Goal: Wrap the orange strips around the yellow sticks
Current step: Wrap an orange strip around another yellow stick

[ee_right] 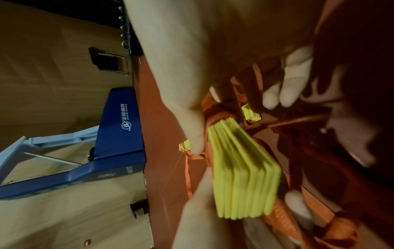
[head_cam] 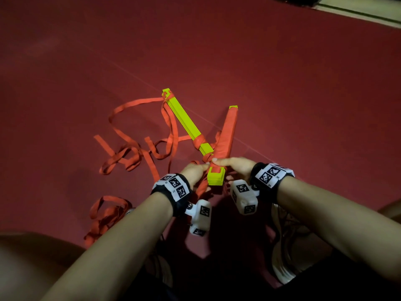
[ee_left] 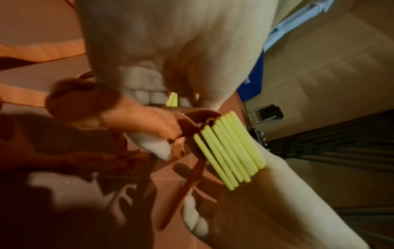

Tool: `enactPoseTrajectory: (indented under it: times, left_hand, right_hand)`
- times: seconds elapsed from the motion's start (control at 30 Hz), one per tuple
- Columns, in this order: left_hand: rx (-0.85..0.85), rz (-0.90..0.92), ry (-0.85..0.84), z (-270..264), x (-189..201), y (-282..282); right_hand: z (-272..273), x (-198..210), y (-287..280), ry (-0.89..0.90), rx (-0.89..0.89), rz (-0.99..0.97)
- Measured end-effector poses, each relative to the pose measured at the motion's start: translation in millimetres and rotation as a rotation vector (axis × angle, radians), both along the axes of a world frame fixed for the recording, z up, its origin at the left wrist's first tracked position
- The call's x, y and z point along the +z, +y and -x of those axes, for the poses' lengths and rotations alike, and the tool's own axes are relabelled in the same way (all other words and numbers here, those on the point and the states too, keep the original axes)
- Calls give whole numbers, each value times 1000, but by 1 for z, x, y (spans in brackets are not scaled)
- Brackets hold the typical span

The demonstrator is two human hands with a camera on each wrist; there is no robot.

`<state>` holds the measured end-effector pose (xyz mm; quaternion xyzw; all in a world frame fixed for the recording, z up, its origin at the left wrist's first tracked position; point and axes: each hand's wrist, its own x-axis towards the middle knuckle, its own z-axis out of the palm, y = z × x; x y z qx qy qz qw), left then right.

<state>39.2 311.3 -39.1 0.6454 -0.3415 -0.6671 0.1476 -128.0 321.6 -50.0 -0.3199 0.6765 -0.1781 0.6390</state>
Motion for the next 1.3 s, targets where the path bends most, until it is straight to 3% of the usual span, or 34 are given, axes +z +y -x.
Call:
enactPoseTrajectory:
  times: [0.13, 0.4, 0.7, 0.83, 0.93, 1.03, 1.07, 1.17, 1.3]
  left_hand:
    - [-41, -137, 110, 5, 5, -2]
    - [-69, -51, 82, -1, -7, -6]
    - [-89, -27, 86, 2, -15, -5]
    - [-131, -62, 67, 4, -14, -6]
    - [-143, 60, -11, -1, -14, -10]
    - [-184, 126, -46, -6, -17, -15]
    - [-199, 108, -38, -7, -17, -15]
    - [-192, 82, -75, -9, -21, -23]
    - [-202, -9, 54, -11, -43, -35]
  right_hand:
    - [-1, -3, 0, 16, -5, 22]
    - [0, 28, 1, -94, 31, -109]
    - [8, 46, -3, 205, 234, 180]
    - [-3, 50, -7, 201, 169, 286]
    - [-5, 51, -5, 210, 165, 318]
    - [-5, 48, -3, 346, 249, 341]
    - [-6, 48, -1, 330, 255, 330]
    - [-8, 49, 0, 53, 102, 240]
    - [6, 50, 1, -143, -52, 180]
